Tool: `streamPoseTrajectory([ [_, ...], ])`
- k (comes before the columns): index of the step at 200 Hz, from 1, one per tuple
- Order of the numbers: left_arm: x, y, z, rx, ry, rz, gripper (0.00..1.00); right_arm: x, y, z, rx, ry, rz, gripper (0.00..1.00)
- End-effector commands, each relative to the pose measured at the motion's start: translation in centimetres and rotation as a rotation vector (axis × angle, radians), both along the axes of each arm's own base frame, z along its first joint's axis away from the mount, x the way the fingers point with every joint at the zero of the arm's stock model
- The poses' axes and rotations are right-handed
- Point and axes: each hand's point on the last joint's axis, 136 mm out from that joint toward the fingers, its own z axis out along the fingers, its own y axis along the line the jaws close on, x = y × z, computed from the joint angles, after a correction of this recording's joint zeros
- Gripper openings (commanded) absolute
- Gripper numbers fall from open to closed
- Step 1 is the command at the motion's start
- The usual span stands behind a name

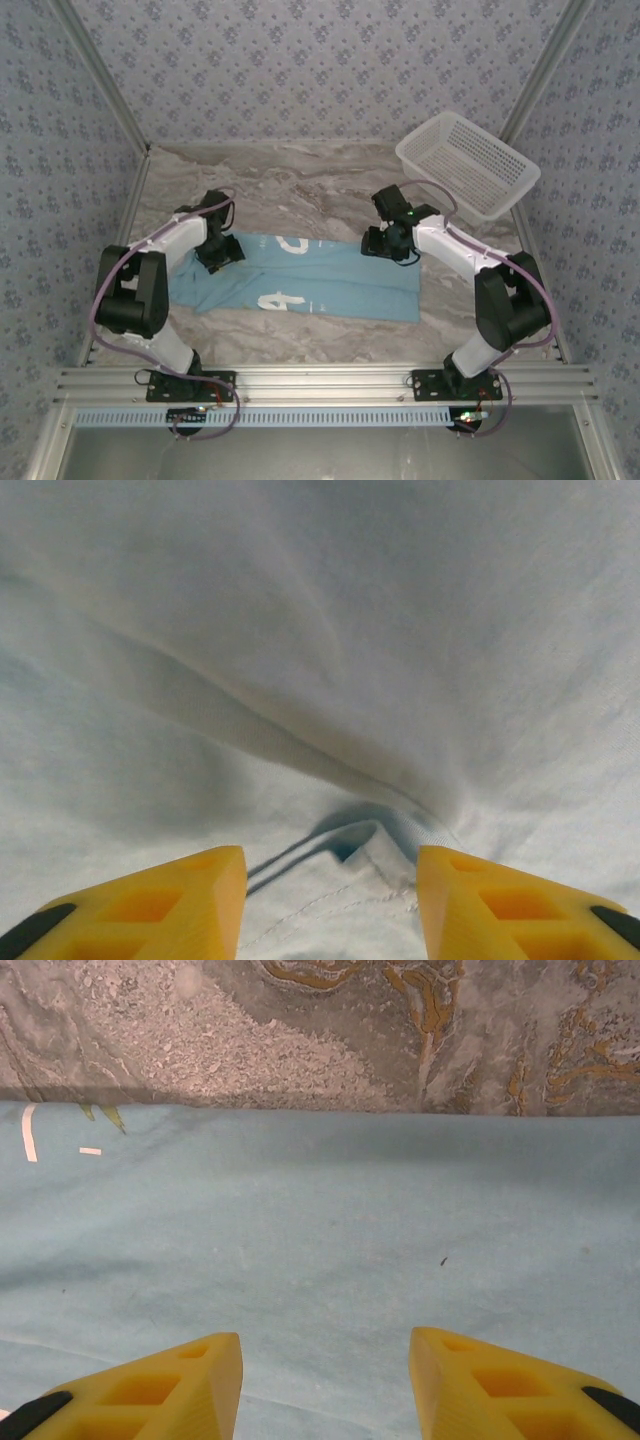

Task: Fold and stack the t-shirts

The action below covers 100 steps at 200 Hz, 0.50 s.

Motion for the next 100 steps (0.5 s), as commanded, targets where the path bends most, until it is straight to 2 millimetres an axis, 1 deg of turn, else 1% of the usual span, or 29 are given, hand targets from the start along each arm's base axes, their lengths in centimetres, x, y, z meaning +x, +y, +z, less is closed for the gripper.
streamPoseTrajectory([
  [1,-0.1,-0.8,-0.9,-0.041,0.018,0.006,0.42,-1.0,-0.2,0.5,0.001,-0.002,0.016,0.49],
  [12,-0.4,-1.0,-1.2,-0.047,0.023,0.004,0.36,-1.2,-0.3,0.5,0.002,-0.003,0.017,0.49],
  [26,-0.8,-1.0,-1.3,-0.049,0.029,0.005,0.22,-1.3,-0.3,0.6,0.001,-0.005,0.016,0.49],
  [39,-1.1,-1.2,-0.6,-0.05,0.02,0.013,0.1,-1.5,-0.5,0.4,-0.002,-0.001,0.015,0.49],
  [49,-1.6,-1.3,0.1,-0.05,0.011,0.022,0.04,-1.5,-0.5,0.5,-0.003,-0.003,0.016,0.49],
  [62,-2.5,-1.6,1.0,-0.058,0.012,0.03,0.0,-1.5,-0.5,0.5,-0.001,-0.005,0.015,0.49],
  [76,-3.9,-2.1,1.8,-0.062,0.035,0.037,0.0,-1.4,-0.5,0.5,0.001,-0.006,0.016,0.49],
  [100,-6.6,-2.8,2.4,-0.083,0.081,0.087,0.0,-1.2,-0.3,0.8,0.009,-0.016,0.018,0.49],
])
